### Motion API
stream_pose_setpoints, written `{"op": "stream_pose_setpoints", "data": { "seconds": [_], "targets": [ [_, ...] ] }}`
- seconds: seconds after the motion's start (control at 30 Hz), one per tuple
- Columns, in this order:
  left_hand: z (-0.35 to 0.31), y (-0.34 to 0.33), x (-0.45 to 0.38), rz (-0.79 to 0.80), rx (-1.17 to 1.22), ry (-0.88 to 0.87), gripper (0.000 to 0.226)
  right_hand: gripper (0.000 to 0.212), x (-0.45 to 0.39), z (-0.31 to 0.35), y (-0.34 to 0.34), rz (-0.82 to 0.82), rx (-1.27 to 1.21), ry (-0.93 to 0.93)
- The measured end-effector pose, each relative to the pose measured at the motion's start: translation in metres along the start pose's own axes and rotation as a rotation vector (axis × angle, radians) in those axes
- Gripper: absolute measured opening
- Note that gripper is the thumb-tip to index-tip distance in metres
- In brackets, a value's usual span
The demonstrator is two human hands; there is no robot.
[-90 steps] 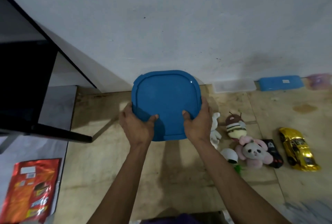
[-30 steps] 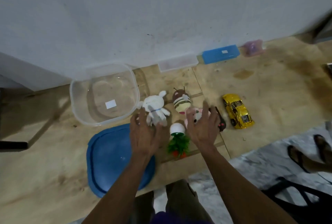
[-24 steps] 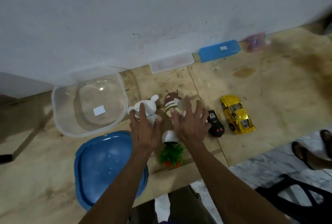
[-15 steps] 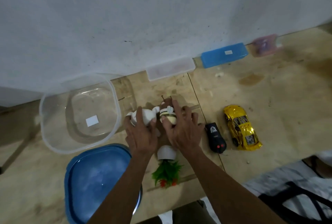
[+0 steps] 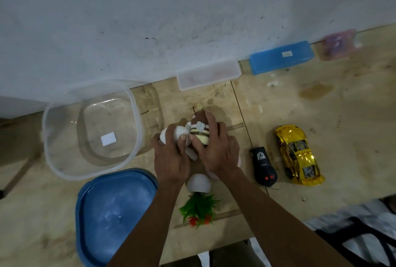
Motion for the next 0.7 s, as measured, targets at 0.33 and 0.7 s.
{"op": "stream_pose_setpoints", "data": {
  "seconds": [0.33, 0.7],
  "targets": [
    [-0.02, 0.015, 0.004, -0.089, 0.279, -0.049, 0.044, 0.069, 0.001, 0.005, 0.022, -0.001, -0.339, -0.168],
    [0.005, 0.145, 0.006, -0.232, 0.695, 0.029, 0.02, 0.064, -0.015, 0.134, 0.024, -0.008, -0.696, -0.018]
  ]
}}
Point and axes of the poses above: each hand's wrist, its own x-axis away from the middle knuckle, its own y-axis out of the back of the hand, z = x × y, the point moved 5 cm from there along -x, towards the middle knuckle, and after that the axes turned 14 degrees about -x, right-handed, at the moved point
